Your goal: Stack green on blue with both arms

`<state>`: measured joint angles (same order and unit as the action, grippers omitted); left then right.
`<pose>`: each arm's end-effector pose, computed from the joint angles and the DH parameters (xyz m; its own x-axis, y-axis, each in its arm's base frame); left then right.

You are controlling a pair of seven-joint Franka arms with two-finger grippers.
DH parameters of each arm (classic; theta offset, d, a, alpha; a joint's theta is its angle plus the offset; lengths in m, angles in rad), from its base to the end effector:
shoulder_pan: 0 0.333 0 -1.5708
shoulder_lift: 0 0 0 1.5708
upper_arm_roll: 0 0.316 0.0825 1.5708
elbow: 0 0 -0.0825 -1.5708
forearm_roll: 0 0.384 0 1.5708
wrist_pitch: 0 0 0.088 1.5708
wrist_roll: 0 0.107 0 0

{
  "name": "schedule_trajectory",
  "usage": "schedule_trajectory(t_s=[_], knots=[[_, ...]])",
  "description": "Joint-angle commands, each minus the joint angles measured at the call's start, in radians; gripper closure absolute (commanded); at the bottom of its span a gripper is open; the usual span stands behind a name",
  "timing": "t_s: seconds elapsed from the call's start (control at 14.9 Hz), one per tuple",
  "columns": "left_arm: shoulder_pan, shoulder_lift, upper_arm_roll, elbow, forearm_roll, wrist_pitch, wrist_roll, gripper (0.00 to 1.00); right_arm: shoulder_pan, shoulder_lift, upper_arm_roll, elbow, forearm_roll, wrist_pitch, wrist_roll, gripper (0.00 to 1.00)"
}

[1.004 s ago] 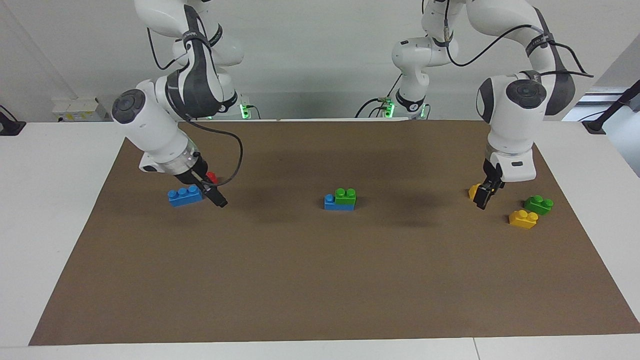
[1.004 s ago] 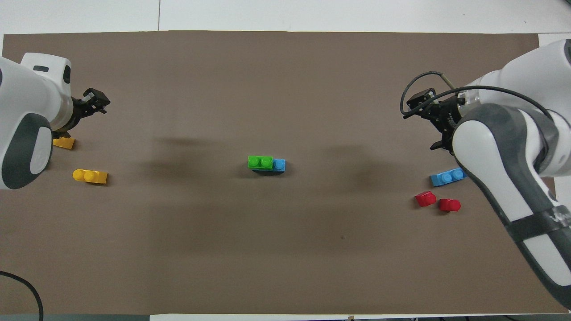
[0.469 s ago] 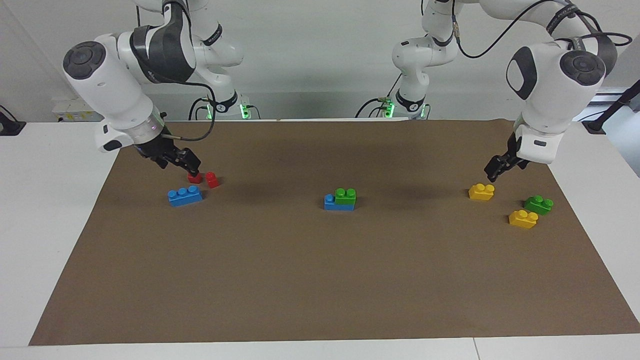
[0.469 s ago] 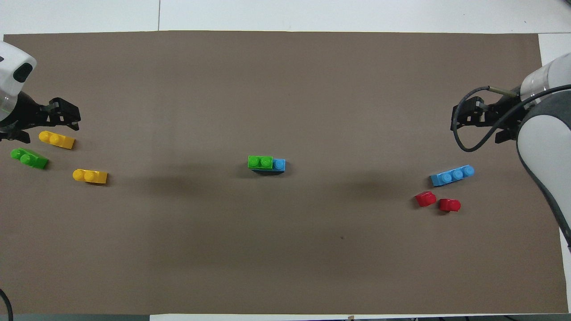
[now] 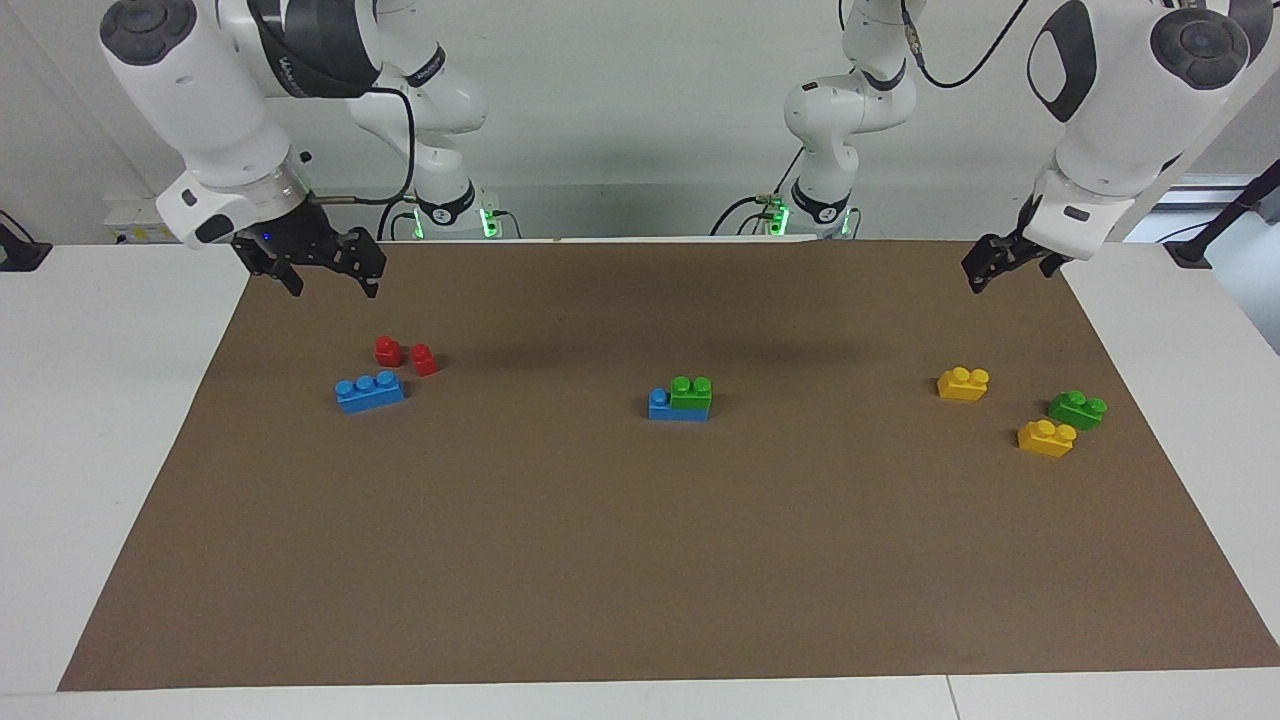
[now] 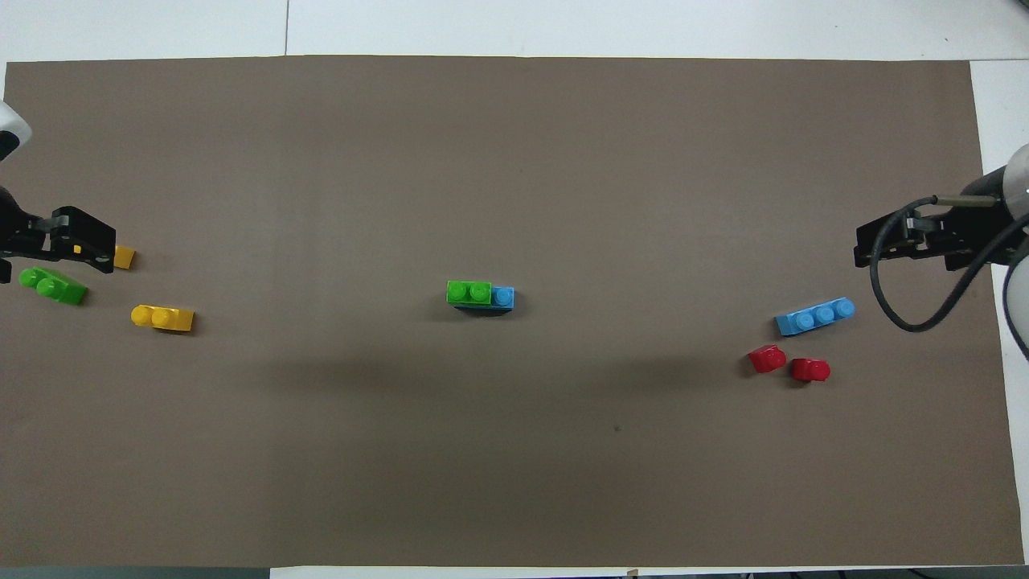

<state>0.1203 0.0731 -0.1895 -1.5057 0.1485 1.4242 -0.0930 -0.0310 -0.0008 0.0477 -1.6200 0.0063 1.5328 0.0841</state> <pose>0.5603 -0.0172 0.6041 0.9894 0.0436 -0.1382 0.0230 -0.9887 -0.1478 0.5481 0.0099 0.5987 0.9940 -0.0672 -0.0865 -0.0673 -0.9977 0.0010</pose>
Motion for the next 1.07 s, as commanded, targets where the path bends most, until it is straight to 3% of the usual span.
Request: schedule_trajectory(t_s=[0.0, 0.27, 1.0], knots=[[0.001, -0.010, 0.008, 0.001, -0.042, -0.013, 0.041, 0.00, -0.044, -0.013, 0.009, 0.005, -0.025, -0.020, -0.047, 0.00], [-0.005, -0.032, 0.010, -0.028, -0.109, 0.072, -0.213, 0.00, -0.053, -0.013, 0.009, 0.005, -0.026, -0.026, -0.049, 0.00], [-0.019, -0.052, 0.007, -0.051, -0.109, 0.102, -0.194, 0.00, -0.058, -0.013, 0.009, 0.002, -0.054, -0.002, -0.113, 0.00]])
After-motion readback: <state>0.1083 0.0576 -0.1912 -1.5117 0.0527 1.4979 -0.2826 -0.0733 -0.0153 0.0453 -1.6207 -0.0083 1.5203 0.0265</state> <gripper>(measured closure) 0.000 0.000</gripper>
